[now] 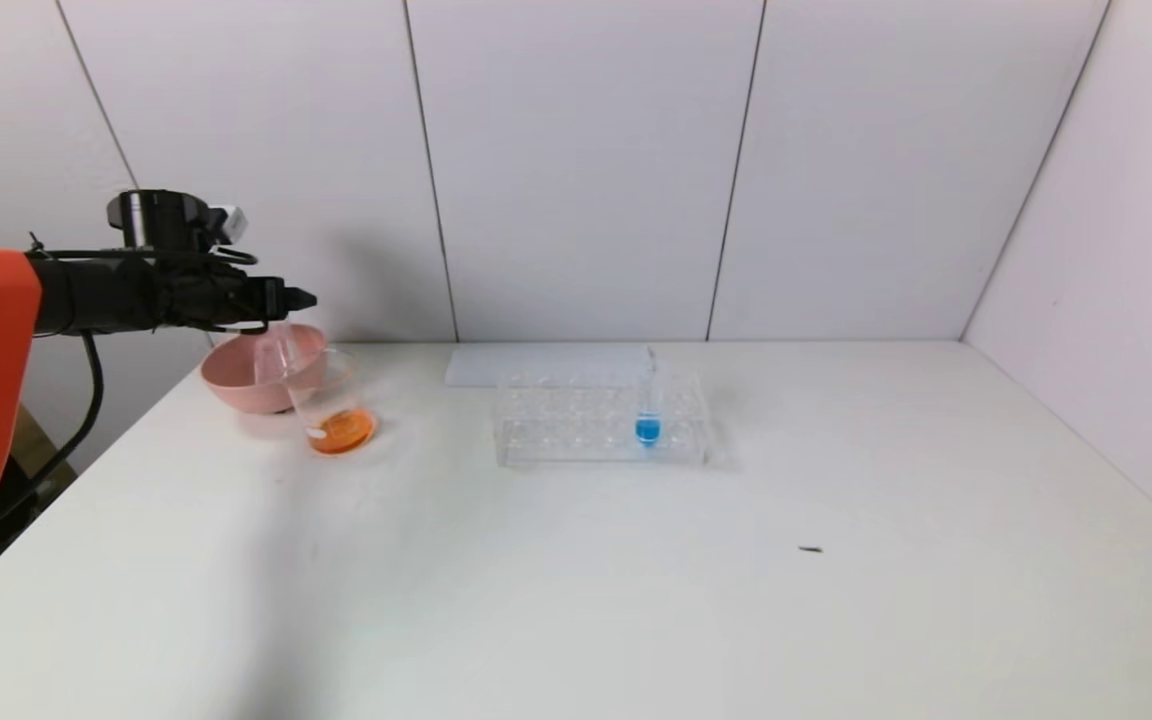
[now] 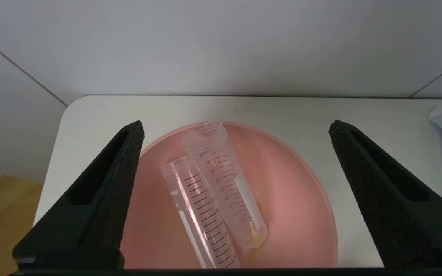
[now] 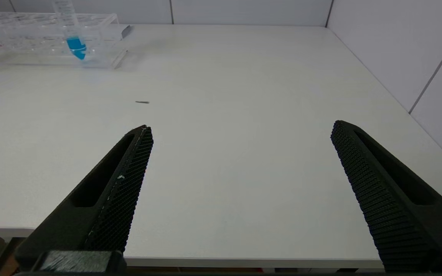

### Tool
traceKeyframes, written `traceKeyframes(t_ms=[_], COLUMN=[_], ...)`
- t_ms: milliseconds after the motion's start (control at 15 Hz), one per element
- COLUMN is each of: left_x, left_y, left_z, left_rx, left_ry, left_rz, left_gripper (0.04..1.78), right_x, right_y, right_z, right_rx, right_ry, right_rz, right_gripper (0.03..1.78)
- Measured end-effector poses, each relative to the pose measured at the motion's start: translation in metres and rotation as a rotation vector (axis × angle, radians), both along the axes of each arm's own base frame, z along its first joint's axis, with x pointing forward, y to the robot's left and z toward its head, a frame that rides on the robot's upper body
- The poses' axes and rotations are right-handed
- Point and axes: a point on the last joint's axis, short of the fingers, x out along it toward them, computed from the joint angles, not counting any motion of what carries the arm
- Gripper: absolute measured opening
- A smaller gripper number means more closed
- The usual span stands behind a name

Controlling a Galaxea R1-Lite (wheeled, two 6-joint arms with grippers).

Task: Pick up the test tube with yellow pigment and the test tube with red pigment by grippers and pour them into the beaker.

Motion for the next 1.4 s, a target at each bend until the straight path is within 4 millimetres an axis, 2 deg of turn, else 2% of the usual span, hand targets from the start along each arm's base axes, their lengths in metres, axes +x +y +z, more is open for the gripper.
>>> traceKeyframes(t_ms=[133, 533, 1000, 1400], left_x=[-0.003, -0.017, -0.042, -0.074], left_y=[-0.001, -0.010, -0.032, -0.045], left_z=[0.006, 0.026, 0.055, 0.081], left_rx=[0.002, 0.008, 0.010, 0.019], left_ry=[-0.007, -0.035, -0.065, -0.092], left_rz=[-0.002, -0.016, -0.054, -0.076], left_gripper=[1.77, 1.76, 1.76, 1.76], right_x=[0.000, 0.000, 0.000, 0.000], right_y=[0.000, 0.000, 0.000, 0.000], right_z=[0.000, 0.000, 0.000, 0.000], right_rx=[0.000, 0.000, 0.000, 0.000], right_ry=[0.000, 0.000, 0.000, 0.000], right_rz=[0.000, -0.001, -0.001, 0.000], right_gripper=[1.70, 1.70, 1.70, 1.70])
